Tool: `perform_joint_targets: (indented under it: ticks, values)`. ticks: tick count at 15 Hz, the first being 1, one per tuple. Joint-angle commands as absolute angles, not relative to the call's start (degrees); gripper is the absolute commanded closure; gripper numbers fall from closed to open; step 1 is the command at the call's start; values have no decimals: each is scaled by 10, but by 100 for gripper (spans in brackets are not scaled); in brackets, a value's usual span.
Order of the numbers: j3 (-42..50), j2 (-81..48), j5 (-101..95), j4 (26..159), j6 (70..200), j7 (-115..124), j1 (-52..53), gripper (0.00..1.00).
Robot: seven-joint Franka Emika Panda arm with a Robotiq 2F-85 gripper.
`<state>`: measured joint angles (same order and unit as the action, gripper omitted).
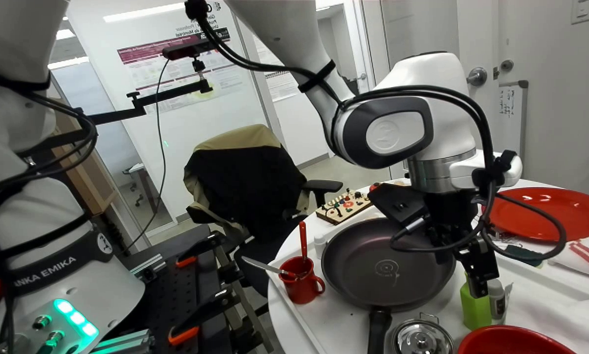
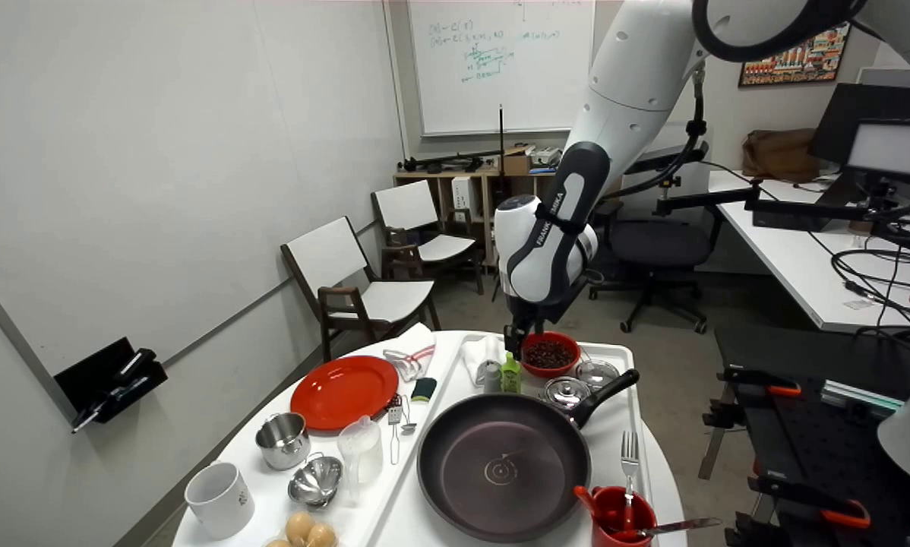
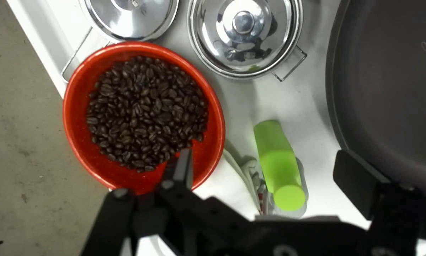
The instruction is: Move the green bottle to the left
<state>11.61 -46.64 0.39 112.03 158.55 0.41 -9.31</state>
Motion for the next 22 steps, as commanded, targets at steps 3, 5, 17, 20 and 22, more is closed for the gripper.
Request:
perform_joint_targets:
  ticks: [3, 5, 17, 20, 22]
  values:
    - [78, -505, 2, 1067, 1583, -38, -133, 0]
    - [61, -516, 3, 1049, 1576, -58, -149, 0]
    - [35, -569, 3, 981, 1537, -106, -182, 0]
    - [36, -578, 2, 975, 1534, -106, -181, 0]
    - [37, -582, 2, 972, 1535, -106, -180, 0]
